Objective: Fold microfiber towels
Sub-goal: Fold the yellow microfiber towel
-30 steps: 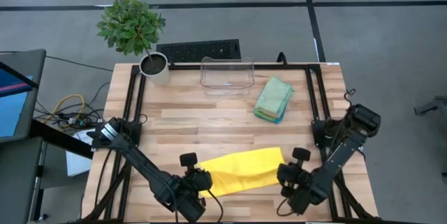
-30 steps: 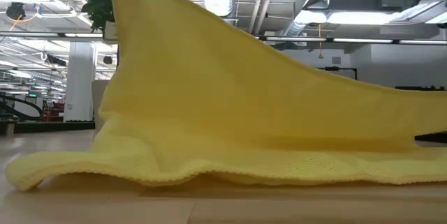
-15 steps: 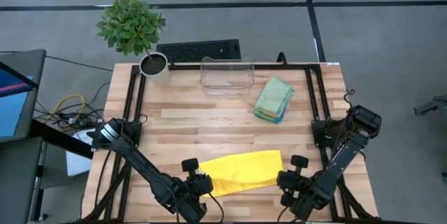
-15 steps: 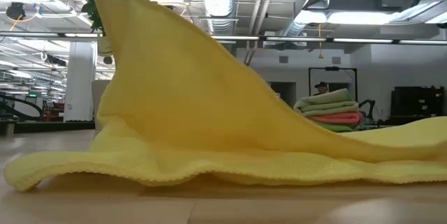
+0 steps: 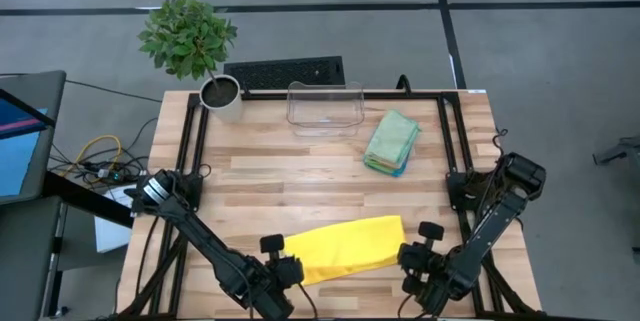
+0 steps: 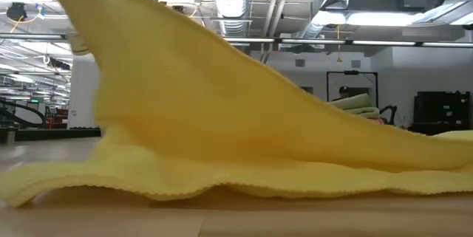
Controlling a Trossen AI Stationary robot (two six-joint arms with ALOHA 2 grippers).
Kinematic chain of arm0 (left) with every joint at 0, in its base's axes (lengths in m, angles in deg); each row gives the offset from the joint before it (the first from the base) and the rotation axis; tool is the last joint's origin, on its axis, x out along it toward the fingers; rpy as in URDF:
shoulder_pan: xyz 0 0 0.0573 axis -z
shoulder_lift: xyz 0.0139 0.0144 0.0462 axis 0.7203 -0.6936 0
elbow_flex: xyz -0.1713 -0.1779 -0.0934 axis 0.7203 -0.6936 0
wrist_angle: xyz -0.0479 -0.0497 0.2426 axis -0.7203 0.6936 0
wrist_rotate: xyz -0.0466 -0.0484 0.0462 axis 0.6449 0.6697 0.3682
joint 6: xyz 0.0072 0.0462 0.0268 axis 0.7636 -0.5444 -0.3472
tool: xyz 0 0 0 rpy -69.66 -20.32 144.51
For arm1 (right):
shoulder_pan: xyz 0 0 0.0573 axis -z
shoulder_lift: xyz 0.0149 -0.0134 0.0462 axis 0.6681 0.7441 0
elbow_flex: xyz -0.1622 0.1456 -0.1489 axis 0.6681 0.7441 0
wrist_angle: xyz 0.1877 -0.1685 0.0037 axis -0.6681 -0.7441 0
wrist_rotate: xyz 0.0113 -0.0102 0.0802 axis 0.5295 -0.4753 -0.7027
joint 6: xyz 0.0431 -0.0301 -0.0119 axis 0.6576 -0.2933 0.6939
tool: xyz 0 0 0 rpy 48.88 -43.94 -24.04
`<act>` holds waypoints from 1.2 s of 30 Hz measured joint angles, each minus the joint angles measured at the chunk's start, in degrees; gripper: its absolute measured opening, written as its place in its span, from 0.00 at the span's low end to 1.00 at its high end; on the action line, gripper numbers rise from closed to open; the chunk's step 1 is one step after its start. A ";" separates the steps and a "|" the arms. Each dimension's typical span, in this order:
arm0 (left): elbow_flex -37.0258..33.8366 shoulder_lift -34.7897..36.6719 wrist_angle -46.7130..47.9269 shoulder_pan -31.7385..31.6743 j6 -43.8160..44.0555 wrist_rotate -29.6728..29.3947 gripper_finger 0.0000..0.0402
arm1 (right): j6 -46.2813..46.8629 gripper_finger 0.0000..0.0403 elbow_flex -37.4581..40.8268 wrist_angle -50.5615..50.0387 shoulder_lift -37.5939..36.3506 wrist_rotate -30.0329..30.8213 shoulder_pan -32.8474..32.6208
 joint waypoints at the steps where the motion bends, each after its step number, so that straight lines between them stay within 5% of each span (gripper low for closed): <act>1: 0.00 0.00 -0.05 0.00 0.00 0.81 0.00 | 0.79 0.07 0.66 0.36 0.01 -0.47 -0.07; 10: 0.00 0.00 -2.82 -0.04 -2.12 4.67 0.00 | 2.90 0.04 2.44 0.99 0.02 -2.82 -1.72; 24: 0.07 -1.62 -4.31 -0.15 -4.29 5.55 0.01 | 2.75 0.16 2.44 3.68 0.02 -2.61 -3.20; 36: 0.20 -5.27 -5.77 -0.44 -6.51 12.10 0.31 | 3.13 0.23 2.44 4.09 0.02 -2.80 -5.00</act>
